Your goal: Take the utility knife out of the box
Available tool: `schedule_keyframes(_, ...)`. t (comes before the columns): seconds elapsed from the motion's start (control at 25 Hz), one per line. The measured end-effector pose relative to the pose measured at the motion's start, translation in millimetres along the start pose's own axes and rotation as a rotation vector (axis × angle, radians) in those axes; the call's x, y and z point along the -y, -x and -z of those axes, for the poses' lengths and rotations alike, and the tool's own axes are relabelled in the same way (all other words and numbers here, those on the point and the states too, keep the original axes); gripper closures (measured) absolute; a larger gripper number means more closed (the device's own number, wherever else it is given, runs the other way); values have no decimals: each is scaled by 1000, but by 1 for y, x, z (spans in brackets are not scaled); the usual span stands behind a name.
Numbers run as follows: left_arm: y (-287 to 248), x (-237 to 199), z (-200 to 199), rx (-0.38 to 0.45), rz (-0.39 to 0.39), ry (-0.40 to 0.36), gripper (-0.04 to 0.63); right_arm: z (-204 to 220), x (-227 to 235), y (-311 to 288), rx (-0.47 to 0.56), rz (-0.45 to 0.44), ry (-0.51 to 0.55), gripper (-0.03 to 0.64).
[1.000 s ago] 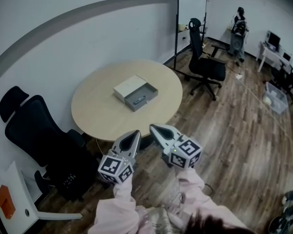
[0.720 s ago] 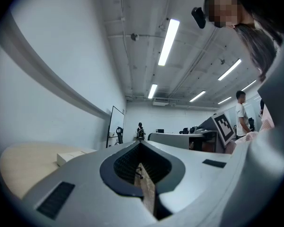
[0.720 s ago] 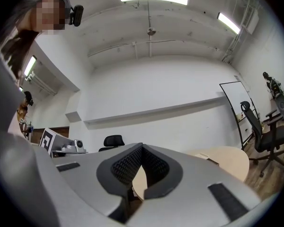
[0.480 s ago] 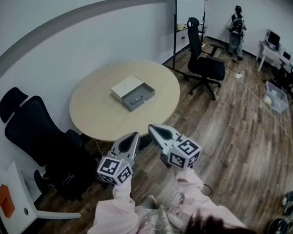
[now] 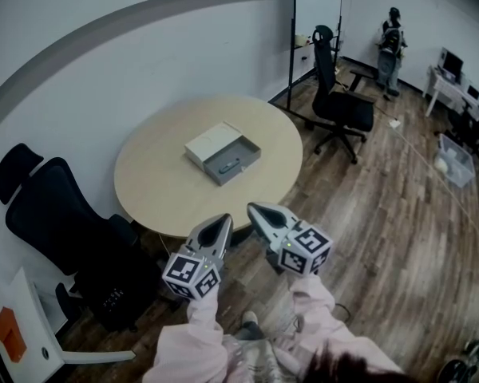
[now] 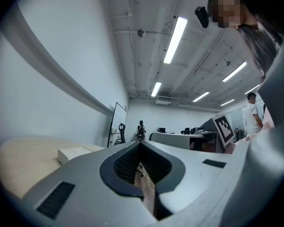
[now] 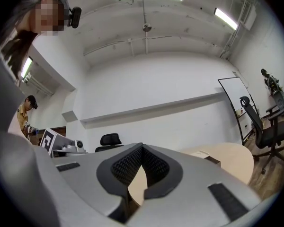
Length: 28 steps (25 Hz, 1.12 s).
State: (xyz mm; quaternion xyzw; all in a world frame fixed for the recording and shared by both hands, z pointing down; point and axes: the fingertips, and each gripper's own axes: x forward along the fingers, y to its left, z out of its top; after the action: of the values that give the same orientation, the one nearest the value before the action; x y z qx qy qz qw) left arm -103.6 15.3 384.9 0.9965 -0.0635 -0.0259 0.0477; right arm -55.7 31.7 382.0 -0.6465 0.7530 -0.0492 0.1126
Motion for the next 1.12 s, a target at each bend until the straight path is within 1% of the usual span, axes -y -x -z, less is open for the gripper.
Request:
schedule_keyframes(0.2,-11,-18,2,-6,15,10,597,2,12,-17,-4,17,-1,618)
schedule_keyframes(0.4,-21,-33,2,1,23,20,595,3,19,-32,-18,16,10,618)
schedule_keyframes(0.64,-33,-42,0,0,60,20,595,0,33,-43,-24,64,37,618)
schedule_keyframes(0.88,-43,-63,-1,4,62,27,597,4,45,-58,-28,77,42,618)
schedule_keyframes(1.12,-49,-70,16,-21,74,50,597,17,57,-62,-38,103,23,618)
